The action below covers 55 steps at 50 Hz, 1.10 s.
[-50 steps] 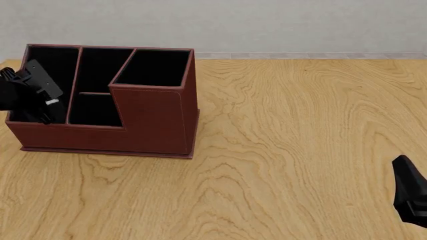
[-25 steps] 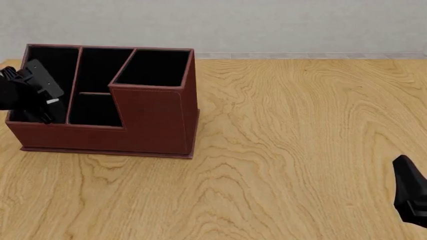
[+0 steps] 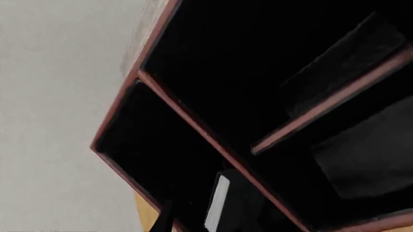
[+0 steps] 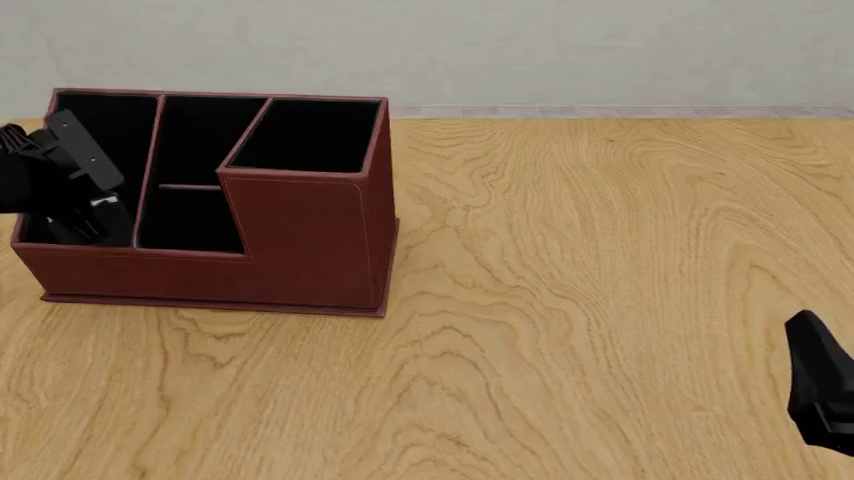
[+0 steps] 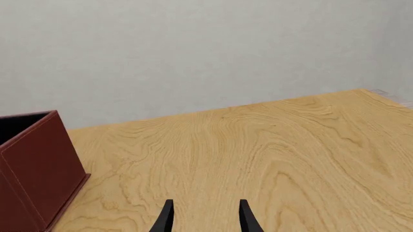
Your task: Pick up the book and place it in the left compartment of the caddy.
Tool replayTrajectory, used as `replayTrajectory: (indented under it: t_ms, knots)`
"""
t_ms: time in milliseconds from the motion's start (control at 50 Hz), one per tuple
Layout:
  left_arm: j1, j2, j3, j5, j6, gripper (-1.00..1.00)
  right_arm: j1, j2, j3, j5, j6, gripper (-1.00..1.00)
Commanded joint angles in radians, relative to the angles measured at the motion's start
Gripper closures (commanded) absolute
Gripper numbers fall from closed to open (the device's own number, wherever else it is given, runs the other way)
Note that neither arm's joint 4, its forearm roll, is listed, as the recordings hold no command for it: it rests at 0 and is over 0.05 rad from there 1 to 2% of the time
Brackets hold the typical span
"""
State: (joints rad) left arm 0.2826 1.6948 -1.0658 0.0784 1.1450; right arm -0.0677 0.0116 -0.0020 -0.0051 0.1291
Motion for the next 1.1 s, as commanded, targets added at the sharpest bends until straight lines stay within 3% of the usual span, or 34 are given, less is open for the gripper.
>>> replayTrajectory:
  t_ms: [20, 1100]
  knots:
    - [0.004, -0.022, 0.005, 0.011, 0.002, -1.0, 0.002, 0.0, 0.001, 0.002, -0.004, -1.0]
    - [0.036, -0.211, -0.042, 0.154, -0.015, -1.0, 0.006, 0.002, 0.0, 0.001, -0.007, -1.0]
